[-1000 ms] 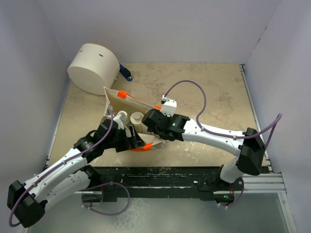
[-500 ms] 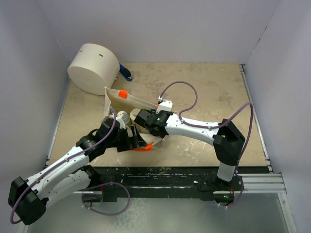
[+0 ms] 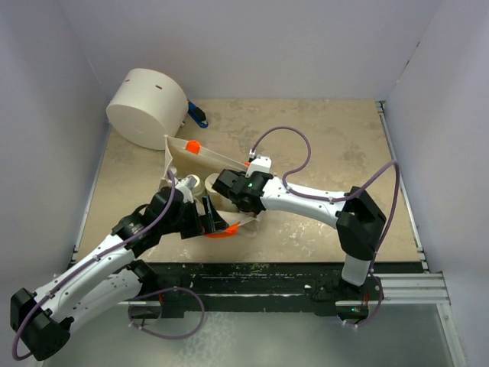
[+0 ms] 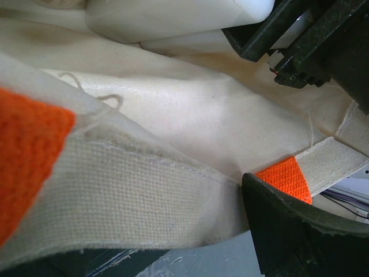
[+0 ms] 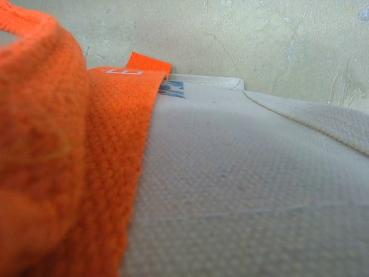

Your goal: Take the personal care products out of the canvas bag

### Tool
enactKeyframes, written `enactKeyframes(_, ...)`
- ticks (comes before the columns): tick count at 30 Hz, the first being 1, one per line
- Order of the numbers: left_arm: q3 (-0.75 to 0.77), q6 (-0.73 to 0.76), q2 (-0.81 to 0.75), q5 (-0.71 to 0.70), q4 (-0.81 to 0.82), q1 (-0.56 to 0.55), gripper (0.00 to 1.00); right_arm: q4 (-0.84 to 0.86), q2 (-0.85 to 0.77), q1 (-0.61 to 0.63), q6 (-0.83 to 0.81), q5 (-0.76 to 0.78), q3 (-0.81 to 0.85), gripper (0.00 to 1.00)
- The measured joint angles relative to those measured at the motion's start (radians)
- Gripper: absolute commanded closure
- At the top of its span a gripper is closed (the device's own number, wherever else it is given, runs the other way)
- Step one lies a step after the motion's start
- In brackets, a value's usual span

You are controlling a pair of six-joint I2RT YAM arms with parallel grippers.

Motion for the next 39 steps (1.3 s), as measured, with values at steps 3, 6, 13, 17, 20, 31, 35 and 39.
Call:
enactKeyframes(3, 0.000, -0.002, -0.028, -0.010, -0.005, 0.000, 0.01, -0.040, 0.001, -0.005, -0.017, -0.019, 0.037, 1.00)
enactKeyframes(6, 0.000, -0.005, -0.039, -0.010, -0.004, 0.000, 0.01, -0.095, 0.001, -0.003, -0.027, -0.027, 0.090, 1.00)
enactKeyframes(13, -0.022, -0.021, -0.063, -0.003, 0.011, 0.000, 0.01, -0.144, -0.027, 0.002, -0.038, -0.039, 0.119, 1.00)
enactKeyframes(17, -0.022, -0.023, -0.072, 0.001, 0.013, 0.000, 0.01, -0.162, -0.091, 0.007, -0.055, -0.048, 0.119, 1.00)
enactKeyframes(20, -0.022, -0.022, -0.065, 0.009, 0.010, -0.001, 0.01, -0.170, -0.143, 0.007, -0.065, -0.048, 0.119, 1.00)
enactKeyframes(31, 0.001, -0.004, -0.045, 0.012, -0.017, -0.001, 0.01, -0.177, -0.247, 0.007, -0.087, -0.048, 0.123, 1.00)
enactKeyframes(35, 0.010, 0.000, -0.039, 0.012, -0.027, -0.001, 0.01, -0.177, -0.279, 0.007, -0.108, -0.047, 0.123, 1.00)
enactKeyframes(39, 0.011, 0.005, -0.035, 0.013, -0.035, -0.001, 0.01, -0.160, -0.341, 0.006, -0.144, -0.046, 0.113, 1.00)
